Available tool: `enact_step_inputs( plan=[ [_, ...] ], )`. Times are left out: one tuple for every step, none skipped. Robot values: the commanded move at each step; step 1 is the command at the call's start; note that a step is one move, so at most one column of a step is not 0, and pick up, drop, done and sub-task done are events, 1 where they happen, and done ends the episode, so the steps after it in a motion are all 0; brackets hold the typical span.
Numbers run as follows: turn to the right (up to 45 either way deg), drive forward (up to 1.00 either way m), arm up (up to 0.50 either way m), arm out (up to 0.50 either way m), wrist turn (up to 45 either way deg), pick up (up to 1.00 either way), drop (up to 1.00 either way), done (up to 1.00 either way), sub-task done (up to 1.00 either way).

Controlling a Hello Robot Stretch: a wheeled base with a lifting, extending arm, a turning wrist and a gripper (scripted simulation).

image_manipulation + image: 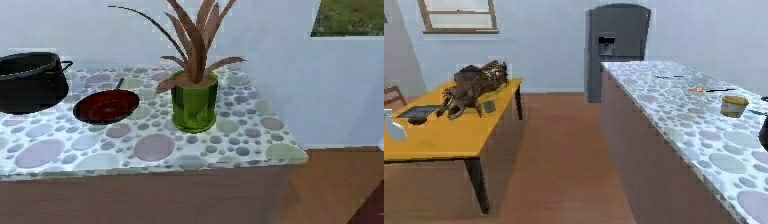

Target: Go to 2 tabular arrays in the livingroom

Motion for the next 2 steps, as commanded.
enact_step_inputs(
  plan=[
    [-36.0, 0.0, 0.0, 0.0, 0.0, 0.0, 0.0, 0.0, 0.0],
    [0.0, 0.55, 0.0, 0.0, 0.0, 0.0, 0.0, 0.0, 0.0]
  ],
)
